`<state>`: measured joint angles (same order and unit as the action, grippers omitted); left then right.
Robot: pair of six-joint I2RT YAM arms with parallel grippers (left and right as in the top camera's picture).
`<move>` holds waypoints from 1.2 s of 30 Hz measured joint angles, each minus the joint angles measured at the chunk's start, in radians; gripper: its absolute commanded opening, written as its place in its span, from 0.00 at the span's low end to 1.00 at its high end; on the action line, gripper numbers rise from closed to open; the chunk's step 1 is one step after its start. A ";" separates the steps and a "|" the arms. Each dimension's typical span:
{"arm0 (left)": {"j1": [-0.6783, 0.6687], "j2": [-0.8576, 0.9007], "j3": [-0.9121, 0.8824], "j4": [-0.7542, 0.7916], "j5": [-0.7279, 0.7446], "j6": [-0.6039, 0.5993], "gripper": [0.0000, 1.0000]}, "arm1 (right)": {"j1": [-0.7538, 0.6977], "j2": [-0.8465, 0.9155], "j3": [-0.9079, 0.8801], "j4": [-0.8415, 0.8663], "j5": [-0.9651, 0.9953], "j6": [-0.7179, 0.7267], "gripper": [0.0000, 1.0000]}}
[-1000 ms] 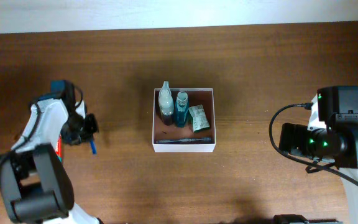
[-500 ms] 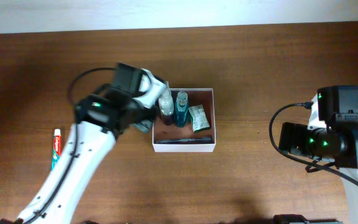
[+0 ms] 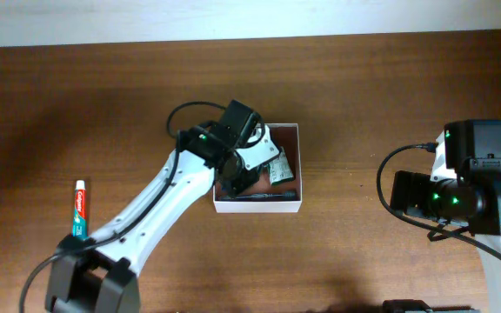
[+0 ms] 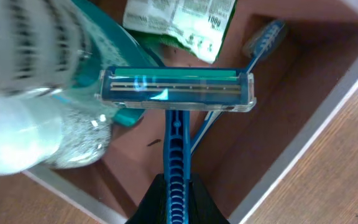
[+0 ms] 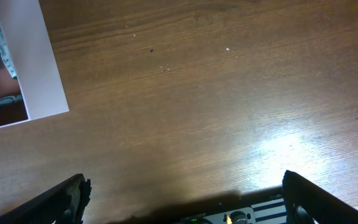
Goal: Pack container
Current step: 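Carry the razor over the box and release it inside, then move the left gripper back to the Colgate toothpaste and grasp it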
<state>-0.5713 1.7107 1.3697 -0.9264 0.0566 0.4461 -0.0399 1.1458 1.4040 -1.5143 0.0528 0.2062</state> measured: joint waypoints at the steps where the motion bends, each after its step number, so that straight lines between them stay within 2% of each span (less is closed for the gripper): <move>1: 0.000 0.009 0.000 0.000 0.000 0.004 0.30 | 0.000 0.000 0.000 0.000 0.000 0.000 0.92; 2: 0.000 0.015 0.000 0.000 -0.001 0.006 0.45 | 0.000 0.000 0.000 0.000 0.000 0.000 0.92; 4: 0.000 0.022 0.000 0.000 -0.001 0.007 0.49 | 0.000 0.000 0.000 0.000 0.000 -0.001 0.92; 7: 0.000 0.019 0.000 -0.001 -0.003 0.006 0.60 | 0.000 0.000 0.000 0.000 0.000 0.000 0.92; 9: 0.000 0.007 0.000 -0.001 -0.008 -0.005 0.77 | 0.000 0.000 0.000 0.000 0.000 0.000 0.92; 11: 0.002 -0.028 0.003 -0.003 -0.031 -0.036 0.99 | 0.000 0.000 0.000 0.000 0.000 0.000 0.92; 16: 0.080 -0.196 0.029 -0.039 -0.115 -0.149 0.99 | 0.000 0.000 0.000 0.000 0.000 0.000 0.92; 19: 0.213 -0.291 0.032 -0.073 -0.143 -0.211 0.99 | 0.000 0.000 0.000 0.000 0.000 0.000 0.92; 22: 0.409 -0.344 0.041 -0.108 -0.162 -0.276 0.99 | 0.000 0.000 0.000 0.000 0.000 0.000 0.92; 26: 0.653 -0.343 0.034 -0.125 -0.173 -0.341 0.99 | 0.000 0.000 0.000 0.000 0.000 0.000 0.92; 31: 0.895 -0.334 -0.045 -0.085 -0.181 -0.410 0.99 | 0.000 0.000 0.000 0.001 0.000 0.000 0.92; 36: 1.021 -0.277 -0.162 0.020 -0.146 -0.441 0.99 | 0.000 0.000 0.000 0.000 0.000 0.000 0.92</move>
<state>0.4500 1.4342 1.2079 -0.9062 -0.0895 0.0055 -0.0399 1.1458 1.4040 -1.5139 0.0528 0.2062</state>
